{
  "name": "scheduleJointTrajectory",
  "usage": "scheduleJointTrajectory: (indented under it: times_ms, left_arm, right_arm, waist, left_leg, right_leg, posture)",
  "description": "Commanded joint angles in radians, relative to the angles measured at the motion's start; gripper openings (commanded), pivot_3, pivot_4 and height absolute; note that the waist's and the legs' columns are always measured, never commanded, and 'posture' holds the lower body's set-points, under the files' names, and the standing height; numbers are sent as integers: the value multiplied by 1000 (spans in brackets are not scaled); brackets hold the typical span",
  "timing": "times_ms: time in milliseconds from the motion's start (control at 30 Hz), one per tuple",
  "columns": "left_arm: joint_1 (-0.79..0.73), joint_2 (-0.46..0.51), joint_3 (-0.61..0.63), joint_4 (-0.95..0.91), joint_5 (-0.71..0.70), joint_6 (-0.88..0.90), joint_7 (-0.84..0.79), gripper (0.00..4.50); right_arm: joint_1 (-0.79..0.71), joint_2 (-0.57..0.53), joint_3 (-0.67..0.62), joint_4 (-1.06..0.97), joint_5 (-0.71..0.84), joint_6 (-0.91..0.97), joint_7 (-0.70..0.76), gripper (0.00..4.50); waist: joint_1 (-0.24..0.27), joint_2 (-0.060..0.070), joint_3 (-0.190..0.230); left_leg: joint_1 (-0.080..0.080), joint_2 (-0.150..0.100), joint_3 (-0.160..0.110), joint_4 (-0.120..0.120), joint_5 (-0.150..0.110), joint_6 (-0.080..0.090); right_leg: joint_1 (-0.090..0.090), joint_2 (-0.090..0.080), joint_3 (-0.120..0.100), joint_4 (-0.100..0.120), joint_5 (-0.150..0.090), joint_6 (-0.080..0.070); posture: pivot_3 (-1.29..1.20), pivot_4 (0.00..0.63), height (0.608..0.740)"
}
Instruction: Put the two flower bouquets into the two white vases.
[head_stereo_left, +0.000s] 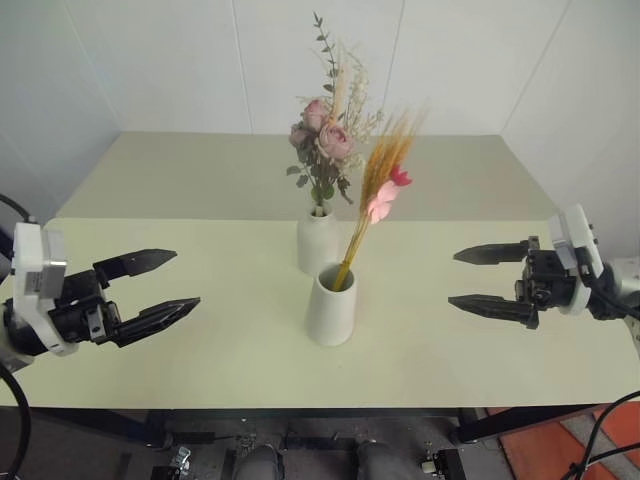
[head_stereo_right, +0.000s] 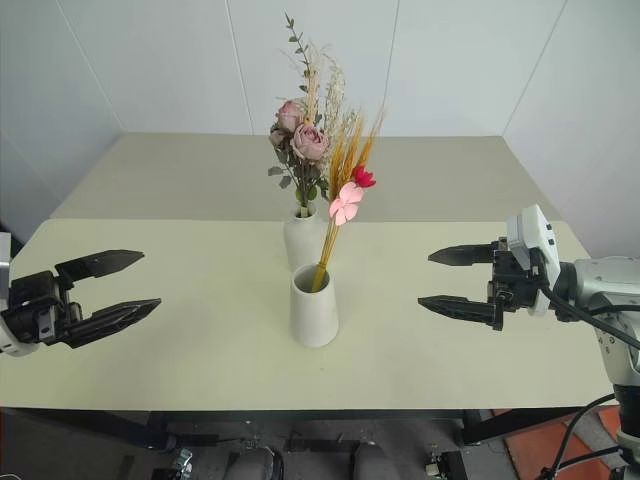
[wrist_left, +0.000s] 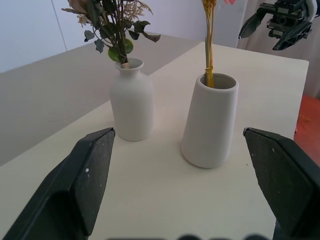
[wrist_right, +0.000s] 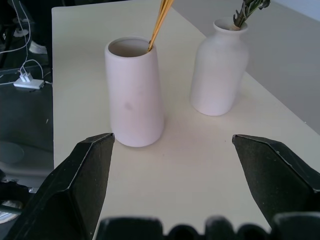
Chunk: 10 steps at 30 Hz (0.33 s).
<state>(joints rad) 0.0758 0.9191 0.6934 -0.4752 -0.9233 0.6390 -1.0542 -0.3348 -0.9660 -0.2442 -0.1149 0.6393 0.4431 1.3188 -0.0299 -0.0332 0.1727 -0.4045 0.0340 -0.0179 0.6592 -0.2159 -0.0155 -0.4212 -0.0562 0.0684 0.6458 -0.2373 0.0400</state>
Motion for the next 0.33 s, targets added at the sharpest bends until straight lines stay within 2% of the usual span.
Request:
scheduleJointTrajectory:
  times_ms: [33, 333]
  left_arm:
    - [2, 3, 34, -32, -22, -8, 13, 4470]
    - [-17, 16, 7, -21, -32, -11, 16, 4470]
  right_arm:
    - [6, -10, -34, -16, 2, -14, -8, 4500]
    - [44, -10, -50, -36, -7, -29, -36, 4500]
  waist:
    - [0, 0, 0]
    - [0, 0, 0]
  left_leg:
    - [0, 0, 0, 0, 0, 0]
    - [0, 0, 0, 0, 0, 0]
  right_leg:
    - [0, 0, 0, 0, 0, 0]
    - [0, 0, 0, 0, 0, 0]
  posture:
    - [0, 150, 740]
    - [0, 150, 740]
